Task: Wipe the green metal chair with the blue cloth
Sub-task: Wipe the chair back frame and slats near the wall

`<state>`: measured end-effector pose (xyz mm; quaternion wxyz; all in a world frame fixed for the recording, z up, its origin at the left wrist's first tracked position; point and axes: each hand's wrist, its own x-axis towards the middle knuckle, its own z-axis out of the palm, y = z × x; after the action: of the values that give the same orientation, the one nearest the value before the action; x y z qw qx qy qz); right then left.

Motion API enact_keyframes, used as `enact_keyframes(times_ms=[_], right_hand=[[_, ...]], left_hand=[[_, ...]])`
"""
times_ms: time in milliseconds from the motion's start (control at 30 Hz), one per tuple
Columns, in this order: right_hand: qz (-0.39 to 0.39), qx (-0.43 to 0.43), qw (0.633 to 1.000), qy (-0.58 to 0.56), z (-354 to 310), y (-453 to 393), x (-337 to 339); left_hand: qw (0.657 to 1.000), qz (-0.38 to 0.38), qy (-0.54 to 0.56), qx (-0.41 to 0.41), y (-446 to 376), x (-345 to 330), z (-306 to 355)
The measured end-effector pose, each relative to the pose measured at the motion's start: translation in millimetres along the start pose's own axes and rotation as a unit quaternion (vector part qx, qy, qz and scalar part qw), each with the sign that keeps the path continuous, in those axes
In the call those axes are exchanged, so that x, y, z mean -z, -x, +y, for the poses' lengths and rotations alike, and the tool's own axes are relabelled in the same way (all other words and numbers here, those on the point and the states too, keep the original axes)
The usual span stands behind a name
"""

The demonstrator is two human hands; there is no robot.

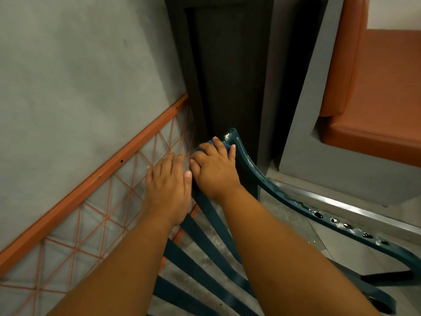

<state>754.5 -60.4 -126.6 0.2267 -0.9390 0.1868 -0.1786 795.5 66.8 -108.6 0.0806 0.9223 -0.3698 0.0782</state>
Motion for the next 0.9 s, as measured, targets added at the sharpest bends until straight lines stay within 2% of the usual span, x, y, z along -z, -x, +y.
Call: enact_keyframes(times_ms=[100, 233, 433, 567, 633, 700, 800, 900], right_hand=[[0.05, 0.074, 0.995, -0.041, 4.1, 14.6, -11.4], [0.029, 0.143, 0.989, -0.017, 30.8, 8.7, -10.6], [0.046, 0.008, 0.999, -0.004, 23.9, -16.3, -3.3], [0.073, 0.112, 0.989, -0.057, 25.4, 8.4, -10.7], [0.063, 0.152, 0.986, -0.038, 38.1, 7.5, -6.6], [0.057, 0.134, 0.989, -0.01, 43.5, -6.6, -2.6], [0.077, 0.053, 0.996, -0.001, 32.9, -19.9, -8.0], [0.109, 0.055, 0.992, -0.024, 24.9, -10.3, -8.8]], left_hand=[[1.0, 0.002, -0.002, 0.007, -0.5, -0.9, -1.5], [1.0, 0.001, -0.013, 0.005, -0.1, -1.8, -1.2], [1.0, 0.001, -0.008, 0.014, -0.2, -2.6, -0.1], [1.0, -0.005, -0.015, 0.018, -0.6, -3.1, -0.9], [1.0, -0.007, -0.017, 0.019, -1.1, -3.4, -0.5], [1.0, -0.008, -0.015, 0.019, -2.4, -4.2, 0.3], [1.0, -0.007, -0.013, 0.023, -2.5, -4.2, 0.0], [1.0, -0.006, -0.012, 0.021, -2.2, -4.2, -0.8]])
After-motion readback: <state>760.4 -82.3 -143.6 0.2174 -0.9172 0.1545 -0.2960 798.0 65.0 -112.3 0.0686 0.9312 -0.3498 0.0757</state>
